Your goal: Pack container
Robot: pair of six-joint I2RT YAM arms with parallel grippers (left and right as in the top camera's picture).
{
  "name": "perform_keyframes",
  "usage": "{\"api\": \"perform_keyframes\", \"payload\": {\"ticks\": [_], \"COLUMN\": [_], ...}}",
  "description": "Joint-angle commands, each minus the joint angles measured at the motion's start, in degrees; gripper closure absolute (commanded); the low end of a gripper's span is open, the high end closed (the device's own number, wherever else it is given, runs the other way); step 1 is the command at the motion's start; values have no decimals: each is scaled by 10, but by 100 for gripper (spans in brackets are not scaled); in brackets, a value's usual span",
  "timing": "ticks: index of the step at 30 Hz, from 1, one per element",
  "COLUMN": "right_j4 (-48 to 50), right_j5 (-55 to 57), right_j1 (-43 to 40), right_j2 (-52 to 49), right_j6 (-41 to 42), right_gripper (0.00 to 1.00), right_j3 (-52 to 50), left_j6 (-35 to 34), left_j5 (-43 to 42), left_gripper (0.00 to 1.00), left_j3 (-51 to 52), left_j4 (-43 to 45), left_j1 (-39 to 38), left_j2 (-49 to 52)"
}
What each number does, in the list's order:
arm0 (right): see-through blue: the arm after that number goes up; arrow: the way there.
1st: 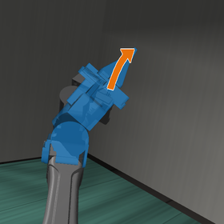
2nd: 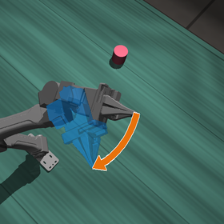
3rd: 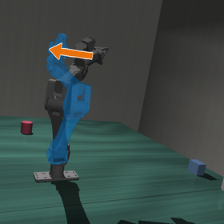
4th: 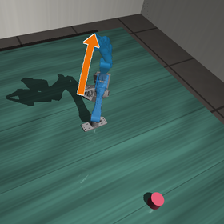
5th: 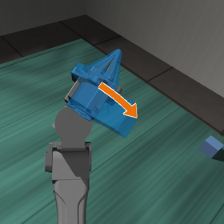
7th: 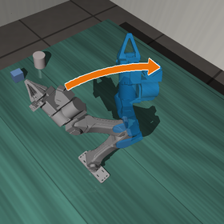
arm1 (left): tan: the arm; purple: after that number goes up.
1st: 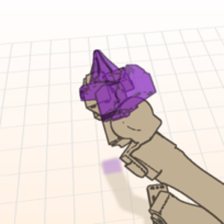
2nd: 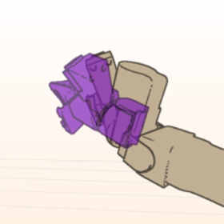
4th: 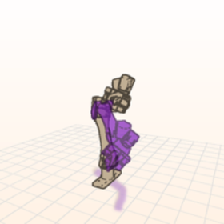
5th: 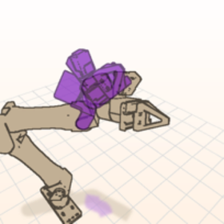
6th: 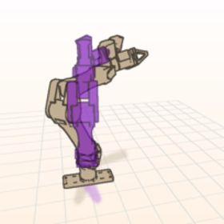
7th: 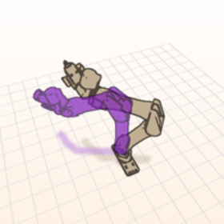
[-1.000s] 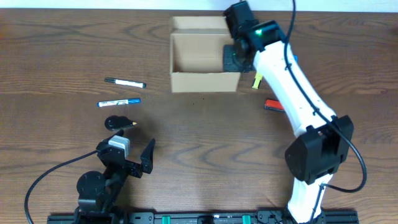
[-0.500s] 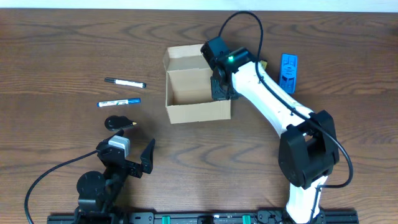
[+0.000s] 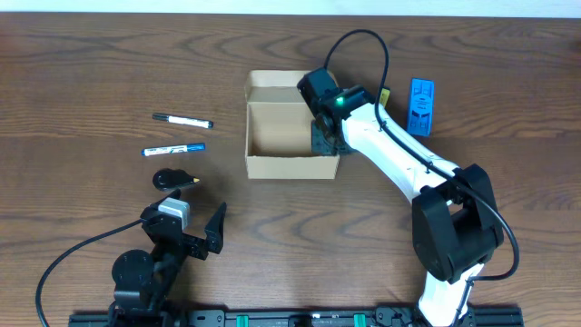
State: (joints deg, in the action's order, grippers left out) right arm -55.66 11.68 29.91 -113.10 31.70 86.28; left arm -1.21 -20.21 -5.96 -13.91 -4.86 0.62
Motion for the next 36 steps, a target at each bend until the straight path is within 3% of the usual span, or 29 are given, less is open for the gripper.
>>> {"api": "perform_keyframes", "payload": {"ticks": [1, 3, 11, 15, 22, 28, 36], "right_j4": [-3, -5, -17, -21, -28, 66, 187], "right_j5": [4, -7, -16, -18, -62, -63, -74], "right_j1": [-1, -1, -2, -3, -9, -7, -8], "right_j2": [-6, -4, 86, 154, 178, 165, 165], "right_j6": [6, 6, -25, -65, -55, -6, -4], "right_gripper": [40, 31, 30, 25, 35, 39, 47], "right_j3": [-9, -9, -9, -9, -26, -120, -208], "left_j6": [9, 9, 9, 9, 9, 9, 9], "left_j5": [-2, -2, -2, -2, -2, -2, -2], "left_gripper": [5, 5, 5, 5, 5, 4, 5], "left_j3": [14, 14, 14, 14, 14, 14, 14], "left_j4": [-3, -3, -3, -3, -3, -3, -3], "left_j1": [3, 3, 3, 3, 3, 3, 3], "left_j2": [-4, -4, -4, -4, -4, -4, -4]}}
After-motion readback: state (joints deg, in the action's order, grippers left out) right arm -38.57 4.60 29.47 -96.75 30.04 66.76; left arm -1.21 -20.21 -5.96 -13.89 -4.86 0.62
